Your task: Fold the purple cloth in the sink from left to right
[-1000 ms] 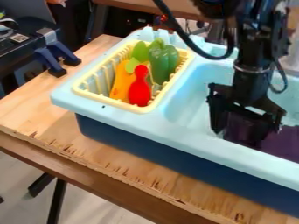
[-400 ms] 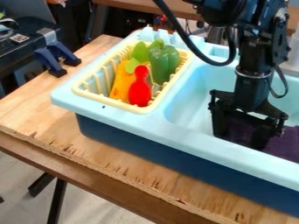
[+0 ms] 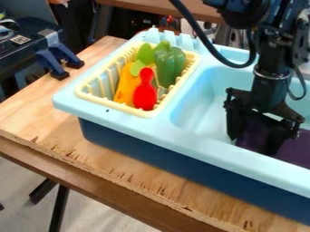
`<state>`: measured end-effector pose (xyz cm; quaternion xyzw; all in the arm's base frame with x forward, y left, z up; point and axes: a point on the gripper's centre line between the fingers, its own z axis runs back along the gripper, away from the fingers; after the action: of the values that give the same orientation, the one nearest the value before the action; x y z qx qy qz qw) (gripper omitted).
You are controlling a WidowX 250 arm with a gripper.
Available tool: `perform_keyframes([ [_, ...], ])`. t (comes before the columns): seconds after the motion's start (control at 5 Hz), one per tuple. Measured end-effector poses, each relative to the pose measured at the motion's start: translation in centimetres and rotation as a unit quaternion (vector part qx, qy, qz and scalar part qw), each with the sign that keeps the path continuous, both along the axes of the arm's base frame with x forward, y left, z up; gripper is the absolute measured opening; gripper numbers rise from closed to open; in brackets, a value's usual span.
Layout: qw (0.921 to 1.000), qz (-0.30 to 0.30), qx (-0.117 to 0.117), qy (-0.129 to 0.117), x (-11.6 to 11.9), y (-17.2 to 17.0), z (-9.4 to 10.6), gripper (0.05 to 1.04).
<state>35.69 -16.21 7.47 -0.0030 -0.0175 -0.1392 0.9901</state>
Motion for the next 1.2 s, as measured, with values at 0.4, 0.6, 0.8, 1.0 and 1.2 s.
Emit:
perform_keyframes([
  [0.4, 0.9997, 0.009, 0.003, -0.022, 2.9, 0.1, 0.3, 0.987],
  [0.6, 0.9987, 0.035, -0.018, -0.033, 3.8, 0.6, 1.2, 0.987],
  [0.8, 0.997, 0.058, -0.038, -0.034, 4.0, 0.8, 1.3, 0.987],
  [1.0, 0.9955, 0.069, -0.052, -0.04, 3.9, 1.0, 1.4, 0.987],
  [1.2, 0.9961, 0.056, -0.053, -0.043, 2.6, 2.1, 2.5, 0.989],
])
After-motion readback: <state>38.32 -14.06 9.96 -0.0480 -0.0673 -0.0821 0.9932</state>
